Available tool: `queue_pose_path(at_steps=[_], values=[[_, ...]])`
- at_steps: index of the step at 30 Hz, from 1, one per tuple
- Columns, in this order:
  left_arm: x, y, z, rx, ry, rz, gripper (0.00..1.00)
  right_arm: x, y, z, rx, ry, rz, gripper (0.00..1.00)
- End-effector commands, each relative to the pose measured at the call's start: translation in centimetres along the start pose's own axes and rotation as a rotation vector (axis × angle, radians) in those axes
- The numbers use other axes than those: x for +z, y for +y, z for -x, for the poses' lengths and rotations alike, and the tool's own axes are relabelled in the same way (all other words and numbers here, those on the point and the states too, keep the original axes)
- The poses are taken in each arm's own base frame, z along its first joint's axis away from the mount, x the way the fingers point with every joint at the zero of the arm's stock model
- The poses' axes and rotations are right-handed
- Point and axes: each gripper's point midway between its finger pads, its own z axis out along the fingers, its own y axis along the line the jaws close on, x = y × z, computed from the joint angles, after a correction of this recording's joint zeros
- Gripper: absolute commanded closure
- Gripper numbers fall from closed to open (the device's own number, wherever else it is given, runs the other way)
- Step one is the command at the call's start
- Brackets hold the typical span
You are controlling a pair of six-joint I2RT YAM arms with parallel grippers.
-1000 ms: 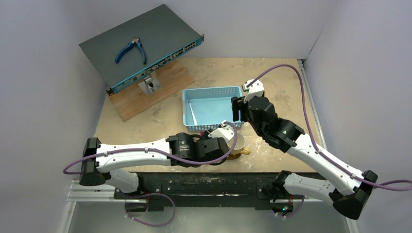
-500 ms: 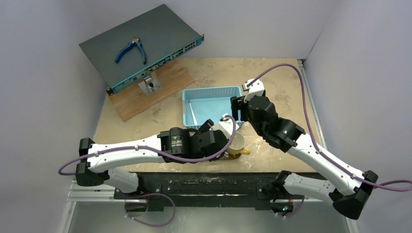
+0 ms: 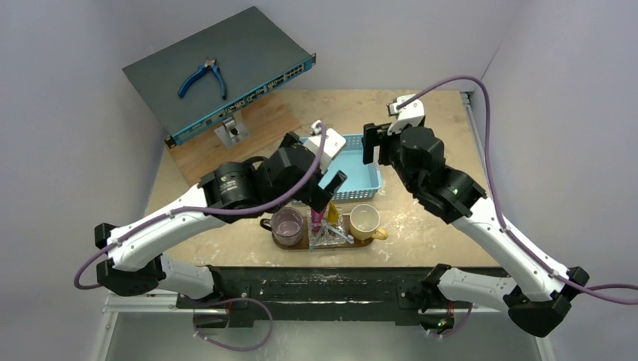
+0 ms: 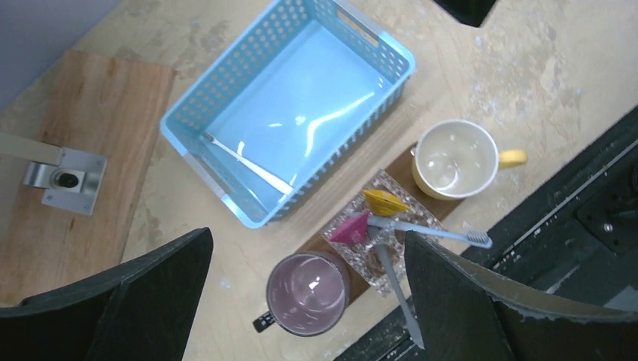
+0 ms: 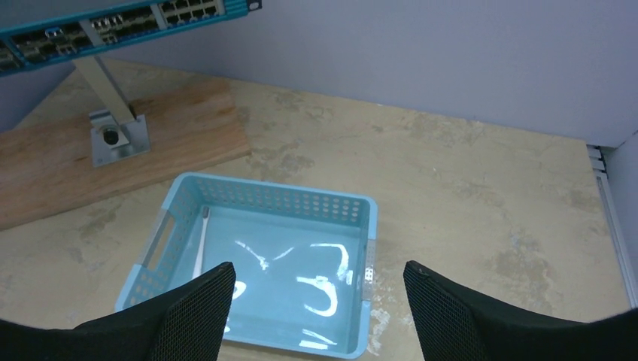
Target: Prepare toiletry sets of a toothbrush and toothpaste on the tray
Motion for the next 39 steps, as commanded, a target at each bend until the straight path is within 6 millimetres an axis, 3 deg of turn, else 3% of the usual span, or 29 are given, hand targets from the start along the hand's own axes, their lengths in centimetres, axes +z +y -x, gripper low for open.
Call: queue_pose_path(at_steps=[1, 5, 10, 13, 17, 21, 25, 29, 34, 39], values=[[-2.4, 4.0, 3.5, -0.033, -0.102, 0.021, 0.01, -0.2, -1.2, 4.4, 0.057, -0.086, 0.004, 0.16], [-2.6, 7.6, 4.6, -0.109, -0.122, 0.063, 0.01, 0.4, -3.1, 5.9, 0.102, -0.100, -0.029, 0.16], [-2.6, 12.5, 4.6, -0.198, -0.148, 0.165, 0.01, 1.3, -5.5, 6.2, 0.168, -0.104, -0.042, 0.15], [-2.9, 15.4, 4.0, -0.266, -0.160, 0.218, 0.01, 1.6, -7.7, 6.1, 0.211, -0.113, -0.067, 0.14], [-4.1, 17.7, 2.9, -0.341, -0.225, 0.269, 0.01, 1.5, -8.9, 5.5, 0.240, -0.116, -0.071, 0.13], [-6.4, 17.6, 1.7, -0.349, -0.289, 0.272, 0.01, 0.5, -8.2, 4.3, 0.237, -0.142, -0.019, 0.10], [-8.3, 16.6, 0.2, -0.371, -0.356, 0.227, 0.00, -2.0, -7.6, 3.6, 0.242, -0.211, 0.039, 0.08], [-9.7, 15.7, -1.3, -0.383, -0.407, 0.192, 0.00, -3.3, -7.3, 1.6, 0.238, -0.232, 0.064, 0.06], [-9.7, 14.7, -3.4, -0.405, -0.408, 0.160, 0.00, -4.1, -6.7, -0.7, 0.239, -0.232, 0.107, 0.01], [-9.0, 14.3, -5.1, -0.427, -0.415, 0.155, 0.00, -5.7, -6.0, -1.7, 0.235, -0.305, 0.160, 0.01]])
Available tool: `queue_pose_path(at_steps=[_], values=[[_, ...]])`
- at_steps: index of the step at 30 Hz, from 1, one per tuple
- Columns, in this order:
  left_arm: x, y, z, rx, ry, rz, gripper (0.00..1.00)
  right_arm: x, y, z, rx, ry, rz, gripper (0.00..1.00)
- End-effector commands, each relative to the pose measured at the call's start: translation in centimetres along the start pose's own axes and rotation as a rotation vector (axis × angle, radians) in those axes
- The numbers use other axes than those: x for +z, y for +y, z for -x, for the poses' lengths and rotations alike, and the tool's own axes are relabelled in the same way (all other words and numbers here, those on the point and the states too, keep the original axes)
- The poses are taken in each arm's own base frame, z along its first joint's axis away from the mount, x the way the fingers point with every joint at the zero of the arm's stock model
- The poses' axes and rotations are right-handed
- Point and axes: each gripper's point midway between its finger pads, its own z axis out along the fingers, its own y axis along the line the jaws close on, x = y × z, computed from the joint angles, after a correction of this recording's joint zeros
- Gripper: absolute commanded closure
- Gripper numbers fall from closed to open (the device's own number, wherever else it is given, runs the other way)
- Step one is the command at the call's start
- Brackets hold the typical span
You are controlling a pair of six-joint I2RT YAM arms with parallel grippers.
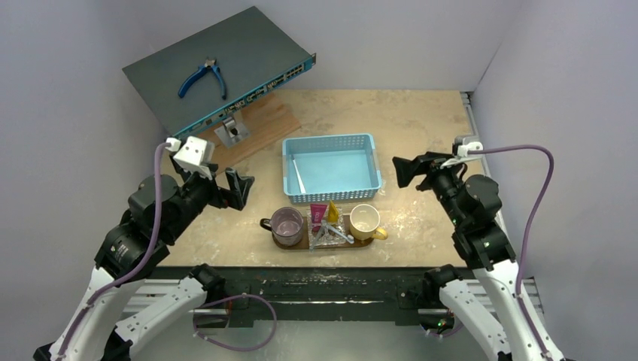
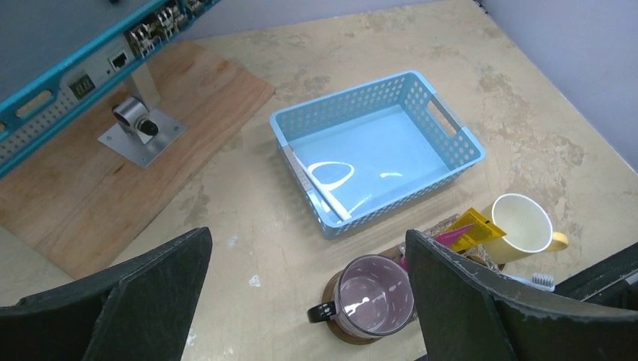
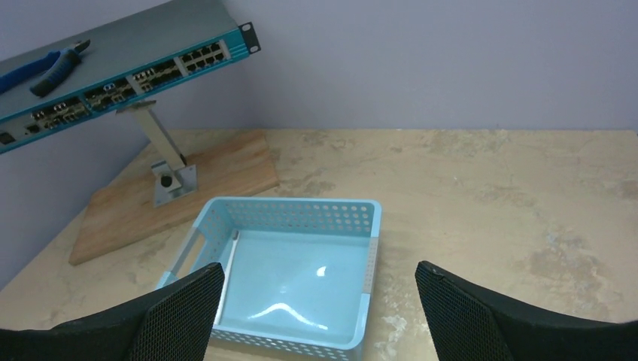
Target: Prepare toiletry sets of a toothbrush and toothpaste on the tray
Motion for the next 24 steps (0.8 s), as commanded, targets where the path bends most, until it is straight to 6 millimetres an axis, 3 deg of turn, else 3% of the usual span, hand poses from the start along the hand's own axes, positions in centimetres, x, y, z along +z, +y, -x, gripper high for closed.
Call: queue_pose_path(at_steps=[1, 13, 24], values=[[0.2, -0.5, -0.4, -0.046, -0.041, -0.031, 0.00, -1.3, 1.1, 0.9, 0.006, -0.107, 0.073, 0.01], [-1.2, -1.1, -2.2, -0.076, -0.075, -0.099, 0.00, -4.1, 3.4, 2.6, 0.003, -0.204, 0.209, 0.01], [-2.5, -0.9, -2.1, -0.072, -0.156, -0.120, 0.00, -3.8, 4.6, 2.1, 0.005, -0.189, 0.277, 0.01]])
